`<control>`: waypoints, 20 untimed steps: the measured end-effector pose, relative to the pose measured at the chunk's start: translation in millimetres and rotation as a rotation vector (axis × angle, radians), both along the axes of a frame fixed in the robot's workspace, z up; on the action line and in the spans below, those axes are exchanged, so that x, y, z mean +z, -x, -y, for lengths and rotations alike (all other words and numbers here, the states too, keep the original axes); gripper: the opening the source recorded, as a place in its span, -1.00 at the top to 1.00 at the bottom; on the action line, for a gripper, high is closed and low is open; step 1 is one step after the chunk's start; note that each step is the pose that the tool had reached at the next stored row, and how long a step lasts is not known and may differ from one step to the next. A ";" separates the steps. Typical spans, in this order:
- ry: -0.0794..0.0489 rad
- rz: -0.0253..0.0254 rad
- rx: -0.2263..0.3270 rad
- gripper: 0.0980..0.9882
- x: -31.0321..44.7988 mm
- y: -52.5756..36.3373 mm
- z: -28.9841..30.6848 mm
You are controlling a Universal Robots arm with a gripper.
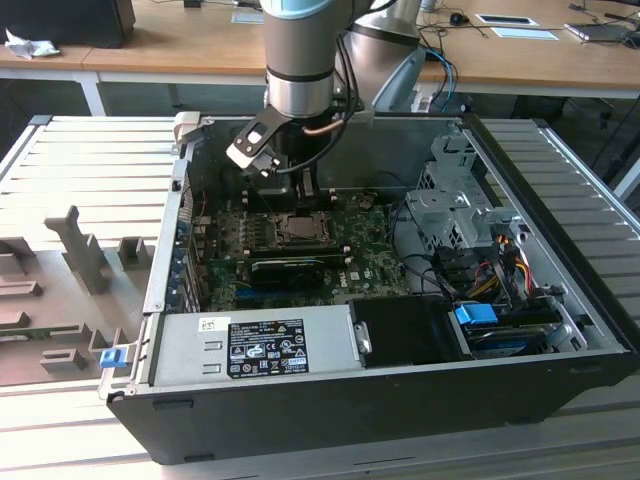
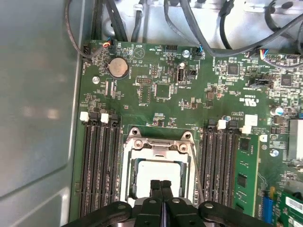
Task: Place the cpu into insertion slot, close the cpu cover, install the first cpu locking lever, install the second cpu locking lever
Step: 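Install the first cpu locking lever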
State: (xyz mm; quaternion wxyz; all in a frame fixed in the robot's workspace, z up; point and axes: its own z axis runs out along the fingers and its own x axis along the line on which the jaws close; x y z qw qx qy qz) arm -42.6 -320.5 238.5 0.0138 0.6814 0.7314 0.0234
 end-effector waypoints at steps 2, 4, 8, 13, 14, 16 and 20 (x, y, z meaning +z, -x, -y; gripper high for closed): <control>0.000 0.0000 0.000 0.98 4.3 0.0 0.0; 0.000 0.0000 0.000 0.98 11.9 0.0 0.0; 0.000 0.0000 0.000 0.98 24.2 0.1 0.0; 0.001 0.0000 0.061 0.98 24.3 0.1 0.0; 0.002 0.0000 0.078 0.98 24.3 0.2 0.0; 0.004 -0.0002 0.113 0.98 24.2 0.2 0.0; 0.005 -0.0002 0.177 0.98 23.6 0.2 0.0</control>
